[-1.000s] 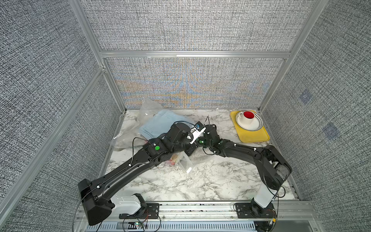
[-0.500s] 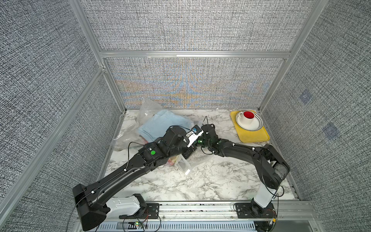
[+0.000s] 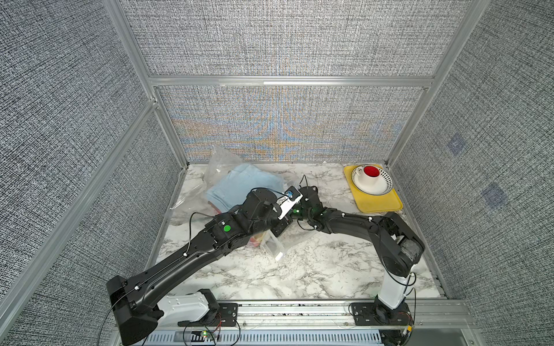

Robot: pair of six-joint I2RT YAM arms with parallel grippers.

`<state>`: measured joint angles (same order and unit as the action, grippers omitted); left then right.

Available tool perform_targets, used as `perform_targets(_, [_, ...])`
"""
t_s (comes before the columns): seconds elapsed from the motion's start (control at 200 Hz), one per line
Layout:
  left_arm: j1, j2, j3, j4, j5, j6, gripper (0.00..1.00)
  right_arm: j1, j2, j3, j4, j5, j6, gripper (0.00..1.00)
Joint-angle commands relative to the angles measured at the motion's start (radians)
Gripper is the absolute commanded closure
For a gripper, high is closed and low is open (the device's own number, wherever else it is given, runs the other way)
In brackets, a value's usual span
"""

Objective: Take the trousers out of the vacuum bag
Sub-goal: Take out the trousers from the vacuum bag.

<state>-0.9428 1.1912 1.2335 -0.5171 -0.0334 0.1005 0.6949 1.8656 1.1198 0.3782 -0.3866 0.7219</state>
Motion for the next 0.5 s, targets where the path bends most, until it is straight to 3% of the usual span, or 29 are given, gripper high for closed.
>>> perform_targets(0.0, [-0.004,-0.004,0.005,0.069,0.043,0.003,1.0,-0.001,0.019,0.028,0.069,-0.037,0.008,0.45])
perform_targets(0.09, [-0.004,-0.003,-0.003,0.069,0.031,-0.003,1.0,-0.001,0.017,0.039,0.074,-0.047,0.01,0.65])
perform_targets(0.195, [-0.004,-0.003,-0.012,0.072,0.006,-0.003,1.0,-0.001,-0.007,0.047,0.048,-0.038,-0.004,0.8])
perform_targets(0.41, [-0.002,0.005,-0.025,0.101,-0.05,0.01,1.0,0.001,-0.1,0.049,-0.029,-0.005,-0.037,1.0])
perform_targets(0.496, [-0.002,0.019,-0.024,0.119,-0.085,0.012,1.0,0.003,-0.132,0.052,-0.047,0.002,-0.041,1.0])
